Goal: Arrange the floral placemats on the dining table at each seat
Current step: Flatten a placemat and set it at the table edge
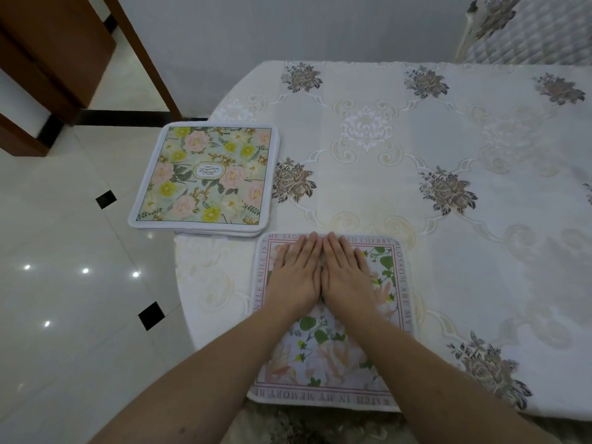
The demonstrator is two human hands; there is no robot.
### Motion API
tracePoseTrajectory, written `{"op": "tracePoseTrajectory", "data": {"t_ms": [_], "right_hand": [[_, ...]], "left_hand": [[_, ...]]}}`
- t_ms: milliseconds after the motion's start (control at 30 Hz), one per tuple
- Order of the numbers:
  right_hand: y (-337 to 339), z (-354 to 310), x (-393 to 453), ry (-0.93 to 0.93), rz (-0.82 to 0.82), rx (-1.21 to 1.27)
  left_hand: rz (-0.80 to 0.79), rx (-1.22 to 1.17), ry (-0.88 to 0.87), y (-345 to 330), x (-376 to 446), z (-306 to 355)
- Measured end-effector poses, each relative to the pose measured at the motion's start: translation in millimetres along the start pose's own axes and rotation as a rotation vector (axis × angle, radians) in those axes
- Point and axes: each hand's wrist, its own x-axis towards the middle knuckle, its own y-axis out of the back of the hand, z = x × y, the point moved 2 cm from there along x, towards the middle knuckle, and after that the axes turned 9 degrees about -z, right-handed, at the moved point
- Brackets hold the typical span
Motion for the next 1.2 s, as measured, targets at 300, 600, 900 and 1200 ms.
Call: {"op": "tracePoseTrajectory", "data": {"t_ms": [300, 600, 900, 1200], "right_hand": [[9, 8, -5, -0.069, -0.014, 0.037], [14, 36, -20, -0.101, -0.036, 0.048], [15, 41, -25, -0.148, -0.037, 0.041], [17, 78, -54, -0.237, 0.006, 0.096]], "left_hand": [[-0.003, -0.007, -0.017, 9, -3, -17], [0.023, 0.017, 0.006, 10, -19, -33], [0.027, 0.011, 0.07, 9, -31, -44], [0.023, -0.034, 0.084, 10, -51, -57]]}}
